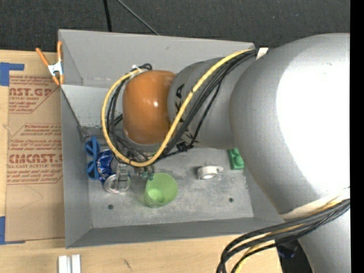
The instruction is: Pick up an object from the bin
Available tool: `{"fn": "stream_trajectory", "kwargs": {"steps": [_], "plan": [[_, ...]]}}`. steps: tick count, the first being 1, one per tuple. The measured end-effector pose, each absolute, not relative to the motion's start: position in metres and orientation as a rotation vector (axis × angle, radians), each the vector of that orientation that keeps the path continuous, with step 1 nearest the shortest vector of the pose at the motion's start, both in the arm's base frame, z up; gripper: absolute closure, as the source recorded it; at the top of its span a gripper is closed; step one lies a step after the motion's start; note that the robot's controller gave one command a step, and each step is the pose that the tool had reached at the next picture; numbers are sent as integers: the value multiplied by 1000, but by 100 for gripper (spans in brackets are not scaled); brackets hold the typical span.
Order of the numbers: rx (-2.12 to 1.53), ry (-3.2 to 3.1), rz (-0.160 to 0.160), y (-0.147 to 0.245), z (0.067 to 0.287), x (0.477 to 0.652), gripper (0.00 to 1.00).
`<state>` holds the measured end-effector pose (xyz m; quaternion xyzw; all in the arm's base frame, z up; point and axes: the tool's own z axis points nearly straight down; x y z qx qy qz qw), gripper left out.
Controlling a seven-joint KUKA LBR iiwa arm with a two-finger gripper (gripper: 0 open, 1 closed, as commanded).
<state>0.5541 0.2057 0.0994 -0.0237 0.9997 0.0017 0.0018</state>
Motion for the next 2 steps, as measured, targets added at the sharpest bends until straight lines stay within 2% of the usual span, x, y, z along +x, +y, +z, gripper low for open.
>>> {"fn": "stream_trajectory", "kwargs": {"steps": [1,2], "plan": [[-44,3132,6,195,188,567,100],[-67,3132,4,206,229,593,100]]}}
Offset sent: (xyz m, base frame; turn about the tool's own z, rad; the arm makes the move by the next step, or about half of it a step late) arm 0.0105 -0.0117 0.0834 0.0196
